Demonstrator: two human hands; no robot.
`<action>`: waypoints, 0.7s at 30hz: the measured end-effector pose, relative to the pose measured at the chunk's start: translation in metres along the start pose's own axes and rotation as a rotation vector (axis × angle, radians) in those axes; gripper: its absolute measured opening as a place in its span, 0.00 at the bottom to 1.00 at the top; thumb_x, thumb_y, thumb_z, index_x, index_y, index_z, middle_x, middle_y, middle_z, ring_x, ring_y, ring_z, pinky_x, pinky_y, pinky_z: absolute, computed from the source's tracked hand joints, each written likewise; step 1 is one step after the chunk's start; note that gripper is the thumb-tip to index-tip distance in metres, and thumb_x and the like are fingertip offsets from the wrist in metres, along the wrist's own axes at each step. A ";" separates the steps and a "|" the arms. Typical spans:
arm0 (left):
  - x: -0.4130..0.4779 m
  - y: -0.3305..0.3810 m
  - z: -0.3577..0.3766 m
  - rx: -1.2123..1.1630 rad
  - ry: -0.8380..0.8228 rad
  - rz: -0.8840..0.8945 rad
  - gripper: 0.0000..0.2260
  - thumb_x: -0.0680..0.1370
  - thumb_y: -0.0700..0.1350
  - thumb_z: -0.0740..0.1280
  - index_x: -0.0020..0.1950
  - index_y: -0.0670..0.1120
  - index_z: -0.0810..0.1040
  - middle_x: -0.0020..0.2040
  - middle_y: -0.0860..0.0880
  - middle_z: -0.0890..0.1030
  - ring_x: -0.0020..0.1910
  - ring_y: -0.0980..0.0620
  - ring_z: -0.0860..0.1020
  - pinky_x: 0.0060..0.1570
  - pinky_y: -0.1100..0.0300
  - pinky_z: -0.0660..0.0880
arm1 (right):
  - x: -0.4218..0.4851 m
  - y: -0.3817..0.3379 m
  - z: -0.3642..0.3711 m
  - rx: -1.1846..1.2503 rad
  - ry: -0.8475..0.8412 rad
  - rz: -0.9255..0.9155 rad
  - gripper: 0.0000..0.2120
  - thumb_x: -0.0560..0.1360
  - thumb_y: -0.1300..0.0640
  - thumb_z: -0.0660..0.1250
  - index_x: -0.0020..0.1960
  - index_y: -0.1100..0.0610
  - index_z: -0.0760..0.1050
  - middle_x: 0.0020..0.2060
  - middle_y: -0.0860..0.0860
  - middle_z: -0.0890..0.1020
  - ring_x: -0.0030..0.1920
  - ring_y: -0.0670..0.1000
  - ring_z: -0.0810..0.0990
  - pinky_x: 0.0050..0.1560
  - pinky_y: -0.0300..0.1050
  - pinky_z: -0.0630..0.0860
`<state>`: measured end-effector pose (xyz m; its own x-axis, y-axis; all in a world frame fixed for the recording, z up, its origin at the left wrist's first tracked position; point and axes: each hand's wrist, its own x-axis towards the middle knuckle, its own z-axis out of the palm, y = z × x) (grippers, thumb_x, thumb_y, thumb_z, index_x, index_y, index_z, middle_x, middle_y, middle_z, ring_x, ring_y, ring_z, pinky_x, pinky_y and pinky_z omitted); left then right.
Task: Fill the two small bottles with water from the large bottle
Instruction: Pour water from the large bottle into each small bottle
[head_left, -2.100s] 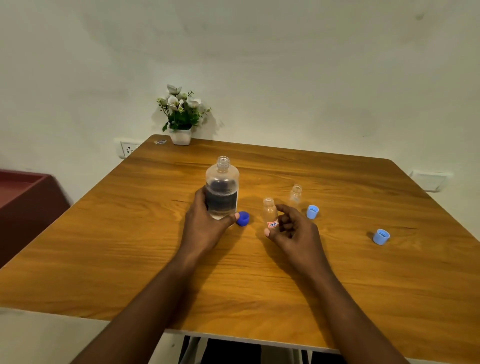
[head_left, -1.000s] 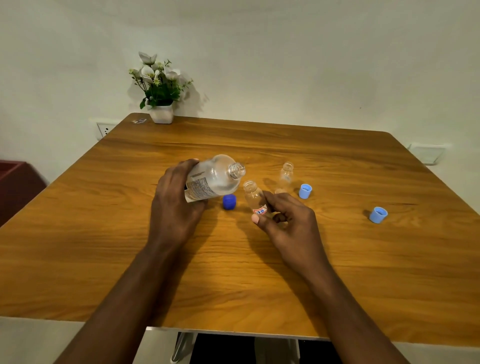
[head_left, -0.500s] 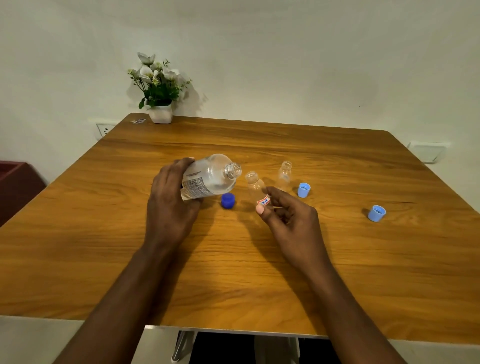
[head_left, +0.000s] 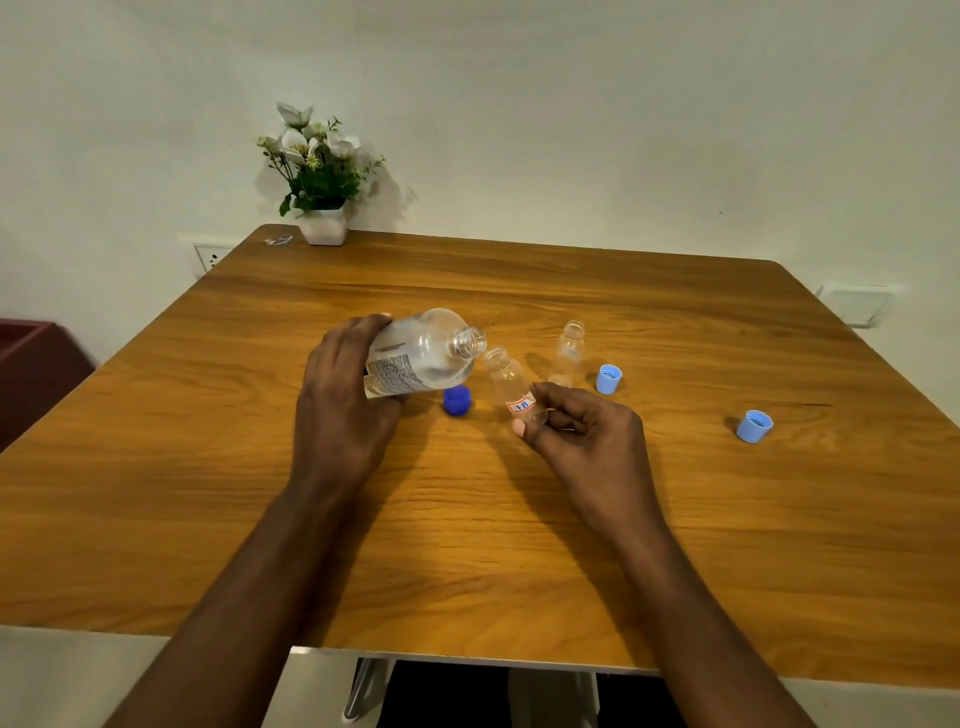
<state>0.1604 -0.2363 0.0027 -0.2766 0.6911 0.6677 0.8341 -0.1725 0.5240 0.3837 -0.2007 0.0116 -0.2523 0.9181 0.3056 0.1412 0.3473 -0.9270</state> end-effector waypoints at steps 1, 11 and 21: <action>0.000 0.000 0.000 0.003 -0.002 0.001 0.33 0.65 0.31 0.74 0.68 0.43 0.71 0.63 0.44 0.75 0.62 0.44 0.73 0.59 0.53 0.72 | 0.000 0.000 0.000 0.003 0.005 -0.004 0.20 0.69 0.66 0.76 0.60 0.59 0.79 0.45 0.41 0.83 0.45 0.36 0.82 0.46 0.30 0.76; 0.001 0.001 -0.001 0.044 0.005 -0.006 0.32 0.66 0.31 0.73 0.68 0.43 0.71 0.64 0.43 0.75 0.64 0.42 0.72 0.59 0.49 0.72 | 0.001 0.000 0.000 -0.009 -0.005 -0.052 0.20 0.68 0.66 0.75 0.56 0.49 0.80 0.44 0.44 0.84 0.45 0.41 0.82 0.49 0.35 0.77; 0.002 0.000 -0.004 0.115 0.018 0.022 0.32 0.67 0.31 0.73 0.69 0.43 0.70 0.66 0.42 0.73 0.66 0.42 0.70 0.61 0.51 0.71 | 0.002 0.002 0.000 -0.022 -0.024 -0.064 0.21 0.70 0.66 0.74 0.51 0.41 0.80 0.42 0.35 0.84 0.48 0.41 0.83 0.52 0.38 0.78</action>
<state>0.1579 -0.2378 0.0060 -0.2654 0.6756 0.6879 0.8891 -0.1045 0.4456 0.3832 -0.1984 0.0100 -0.2843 0.8893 0.3584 0.1446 0.4093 -0.9009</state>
